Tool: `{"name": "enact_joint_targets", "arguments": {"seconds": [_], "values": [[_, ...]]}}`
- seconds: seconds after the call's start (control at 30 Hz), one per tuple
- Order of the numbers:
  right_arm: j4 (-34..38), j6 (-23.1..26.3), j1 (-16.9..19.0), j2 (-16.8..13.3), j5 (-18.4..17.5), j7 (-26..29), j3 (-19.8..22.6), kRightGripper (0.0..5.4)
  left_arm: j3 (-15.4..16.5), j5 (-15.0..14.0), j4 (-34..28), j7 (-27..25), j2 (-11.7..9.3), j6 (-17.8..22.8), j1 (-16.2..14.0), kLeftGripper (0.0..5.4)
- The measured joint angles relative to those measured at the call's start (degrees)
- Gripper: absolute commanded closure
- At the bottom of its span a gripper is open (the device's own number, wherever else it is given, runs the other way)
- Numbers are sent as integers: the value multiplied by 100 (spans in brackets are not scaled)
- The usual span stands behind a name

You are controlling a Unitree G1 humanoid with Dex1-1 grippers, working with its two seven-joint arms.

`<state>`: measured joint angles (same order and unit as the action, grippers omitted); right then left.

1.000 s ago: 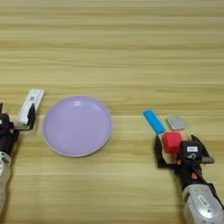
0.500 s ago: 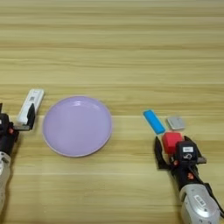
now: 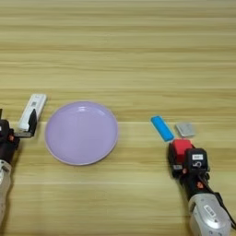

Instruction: Move the objects on the table

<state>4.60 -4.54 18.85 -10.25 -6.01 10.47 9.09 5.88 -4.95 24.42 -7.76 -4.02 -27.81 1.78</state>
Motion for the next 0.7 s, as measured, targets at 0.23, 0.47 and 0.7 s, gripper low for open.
{"name": "enact_joint_targets", "arguments": {"seconds": [0.23, 0.47, 0.7], "values": [[149, 1, 4, 4, 7, -2, -66, 314, -1, 0, 0, 2, 0, 0, 0, 0], [480, 10, -14, 13, 61, 3, -273, 314, 1, 2, 69, 2, -1, 0, 3, 0], [725, 142, -355, 144, 222, 46, -844, 314, 6, 2, 234, 1, -5, -5, 76, 0]]}}
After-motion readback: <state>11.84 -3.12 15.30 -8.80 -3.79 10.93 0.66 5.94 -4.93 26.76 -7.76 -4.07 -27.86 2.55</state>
